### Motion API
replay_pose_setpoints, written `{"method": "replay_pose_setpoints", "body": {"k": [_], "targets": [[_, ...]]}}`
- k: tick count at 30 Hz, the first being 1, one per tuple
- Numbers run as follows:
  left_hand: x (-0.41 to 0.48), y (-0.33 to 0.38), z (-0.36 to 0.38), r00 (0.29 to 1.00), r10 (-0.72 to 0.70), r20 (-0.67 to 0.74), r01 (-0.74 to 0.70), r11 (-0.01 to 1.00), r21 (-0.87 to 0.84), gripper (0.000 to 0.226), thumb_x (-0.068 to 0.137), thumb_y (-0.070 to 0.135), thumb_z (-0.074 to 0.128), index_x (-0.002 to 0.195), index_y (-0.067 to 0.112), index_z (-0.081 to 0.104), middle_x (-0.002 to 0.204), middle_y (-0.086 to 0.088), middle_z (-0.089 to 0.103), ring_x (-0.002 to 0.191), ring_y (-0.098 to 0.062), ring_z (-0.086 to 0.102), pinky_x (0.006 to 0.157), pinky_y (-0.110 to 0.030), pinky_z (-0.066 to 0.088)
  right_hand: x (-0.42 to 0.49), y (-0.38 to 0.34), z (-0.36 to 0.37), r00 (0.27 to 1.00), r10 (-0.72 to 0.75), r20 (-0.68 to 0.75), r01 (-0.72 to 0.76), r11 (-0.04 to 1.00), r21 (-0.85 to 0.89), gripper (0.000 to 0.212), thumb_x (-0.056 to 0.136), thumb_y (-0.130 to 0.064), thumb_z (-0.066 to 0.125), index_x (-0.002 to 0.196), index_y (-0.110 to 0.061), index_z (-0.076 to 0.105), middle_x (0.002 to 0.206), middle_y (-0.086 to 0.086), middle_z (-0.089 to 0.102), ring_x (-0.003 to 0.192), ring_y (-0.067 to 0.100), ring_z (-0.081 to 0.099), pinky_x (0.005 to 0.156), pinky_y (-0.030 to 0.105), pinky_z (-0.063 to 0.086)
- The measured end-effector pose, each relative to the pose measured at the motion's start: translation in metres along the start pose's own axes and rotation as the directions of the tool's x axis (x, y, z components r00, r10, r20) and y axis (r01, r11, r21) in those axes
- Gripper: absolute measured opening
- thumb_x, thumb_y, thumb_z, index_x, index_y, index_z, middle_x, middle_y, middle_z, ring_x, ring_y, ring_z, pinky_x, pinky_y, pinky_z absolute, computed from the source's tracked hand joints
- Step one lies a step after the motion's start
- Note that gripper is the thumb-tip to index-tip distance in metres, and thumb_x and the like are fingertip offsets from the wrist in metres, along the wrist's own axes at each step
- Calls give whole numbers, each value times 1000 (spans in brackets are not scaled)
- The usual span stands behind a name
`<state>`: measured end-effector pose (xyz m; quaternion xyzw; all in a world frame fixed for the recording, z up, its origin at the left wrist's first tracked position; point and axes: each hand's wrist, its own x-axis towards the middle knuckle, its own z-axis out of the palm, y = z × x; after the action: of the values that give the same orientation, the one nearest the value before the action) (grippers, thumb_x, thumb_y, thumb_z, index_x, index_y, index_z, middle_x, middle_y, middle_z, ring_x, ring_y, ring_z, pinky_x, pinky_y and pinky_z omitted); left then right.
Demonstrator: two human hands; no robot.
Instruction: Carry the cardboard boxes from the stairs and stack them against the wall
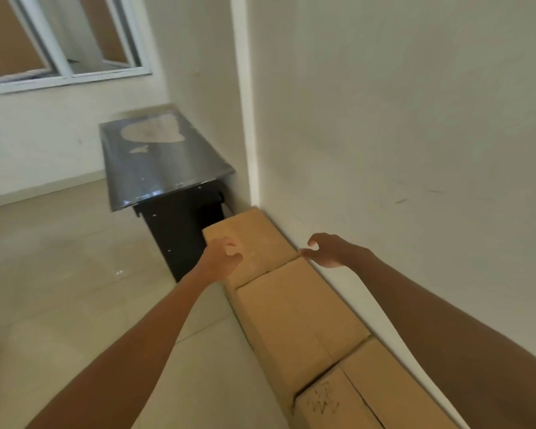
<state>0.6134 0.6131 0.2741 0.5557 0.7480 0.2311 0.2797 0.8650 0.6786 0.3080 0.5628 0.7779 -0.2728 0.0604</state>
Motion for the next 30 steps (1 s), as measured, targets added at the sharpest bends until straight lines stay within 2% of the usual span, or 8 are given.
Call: {"method": "replay_pose_setpoints", "body": {"k": [5, 9, 11, 14, 19, 25, 30], "targets": [[-33, -41, -53, 978, -80, -192, 83, 997, 6, 41, 91, 16, 59, 130, 9, 53, 134, -9, 52, 122, -25, 51, 97, -30, 39, 26, -79, 2, 985, -172, 33, 173, 984, -31, 64, 97, -51, 44, 148, -14, 31, 153, 6, 34, 136, 25, 38, 104, 33, 33], [-58, -88, -106, 934, -169, -315, 167, 985, -34, 43, 90, 18, 60, 131, 11, 52, 136, -10, 51, 124, -25, 49, 101, -29, 37, 51, -165, 16, 940, -342, 22, 342, 931, -126, 60, 99, -46, 43, 148, -13, 32, 153, 8, 34, 138, 27, 35, 111, 37, 27], [-71, -113, -132, 905, -208, -371, 204, 978, -50, 41, 89, 17, 61, 130, 10, 53, 137, -9, 52, 125, -25, 48, 104, -32, 36, 58, -211, 26, 911, -410, 55, 413, 900, -138, 63, 98, -47, 45, 149, -12, 31, 151, 9, 37, 137, 28, 37, 109, 37, 31], [-90, -153, -169, 865, -253, -434, 251, 966, -63, 41, 90, 17, 61, 129, 9, 54, 136, -8, 53, 125, -24, 48, 103, -29, 35, 66, -284, 43, 860, -495, 127, 509, 851, -128, 67, 97, -49, 47, 149, -11, 29, 150, 10, 38, 135, 29, 40, 107, 37, 35], [-111, -227, -233, 785, -349, -512, 346, 932, -106, 40, 91, 18, 59, 130, 10, 53, 133, -9, 55, 123, -23, 50, 98, -26, 36, 90, -386, 77, 780, -588, 215, 620, 771, -145, 70, 95, -53, 47, 149, -13, 29, 147, 11, 44, 132, 29, 44, 107, 39, 35], [-141, -305, -305, 687, -458, -565, 465, 874, -143, 42, 92, 22, 58, 132, 13, 51, 134, -8, 53, 123, -24, 49, 99, -30, 38, 110, -491, 107, 711, -661, 242, 702, 689, -180, 70, 97, -51, 46, 151, -12, 25, 156, 9, 29, 141, 29, 31, 113, 40, 27], [-165, -356, -347, 615, -548, -567, 544, 815, -197, 44, 92, 21, 58, 134, 12, 48, 134, -10, 53, 122, -25, 49, 96, -32, 40, 133, -567, 132, 652, -695, 303, 757, 622, -201, 71, 95, -55, 45, 150, -15, 25, 153, 6, 36, 140, 26, 33, 111, 38, 29]]}}
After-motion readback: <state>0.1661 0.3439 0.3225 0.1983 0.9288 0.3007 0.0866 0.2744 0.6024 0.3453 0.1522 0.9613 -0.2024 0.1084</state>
